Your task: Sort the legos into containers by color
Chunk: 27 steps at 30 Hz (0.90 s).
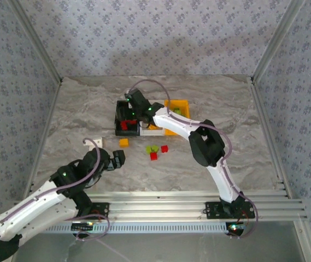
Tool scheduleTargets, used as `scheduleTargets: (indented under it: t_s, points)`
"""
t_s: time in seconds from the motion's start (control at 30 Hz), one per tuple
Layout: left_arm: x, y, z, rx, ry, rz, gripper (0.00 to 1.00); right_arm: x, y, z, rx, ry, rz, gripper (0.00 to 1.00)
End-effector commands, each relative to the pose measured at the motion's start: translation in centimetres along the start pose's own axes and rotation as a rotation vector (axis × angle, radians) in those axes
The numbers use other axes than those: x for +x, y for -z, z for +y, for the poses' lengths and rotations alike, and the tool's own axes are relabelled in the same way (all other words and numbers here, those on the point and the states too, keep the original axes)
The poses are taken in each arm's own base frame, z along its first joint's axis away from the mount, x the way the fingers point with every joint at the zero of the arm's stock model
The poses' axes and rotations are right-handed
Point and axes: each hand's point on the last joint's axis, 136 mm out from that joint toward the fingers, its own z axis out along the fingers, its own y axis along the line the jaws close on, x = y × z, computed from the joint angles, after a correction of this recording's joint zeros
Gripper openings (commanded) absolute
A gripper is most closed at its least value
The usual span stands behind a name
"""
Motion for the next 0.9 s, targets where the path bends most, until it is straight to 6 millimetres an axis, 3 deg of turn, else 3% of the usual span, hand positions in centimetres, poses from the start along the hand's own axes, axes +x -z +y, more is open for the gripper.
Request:
scheduleTargets:
  t_s: [0.0,0.2,0.33,0.37,0.5,0.87]
  points:
    - [0.1,-1.1,-0.6,0.009,-0.033,0.022,0.98,-3.1,5.4,0.8,-0.028,-0.019,-0.098,0.7]
    - [-0.4,-4.7,-2.0,-0.042,-0.111,0.043,0.92,-0.8,12.1,-1.2,-0.027,-0.056,-0.16,0.7]
    - [0.3,-8.6,-2.8,-0.081,-0.189,0.062,0.89,1.4,15.7,-3.0,-0.012,-0.082,-0.181,0.72]
    - [0.4,-9.5,-2.9,-0.089,-0.2,0.069,0.88,2.8,16.0,-3.9,0.004,-0.088,-0.165,0.72]
    - [0.1,-12.1,-2.4,-0.136,-0.221,0.056,0.85,4.1,18.4,-5.2,0.025,-0.093,-0.181,0.73]
    - [-0.6,-16.8,0.3,-0.191,-0.156,0.04,0.85,4.3,21.5,-5.7,0.031,-0.093,-0.237,0.74]
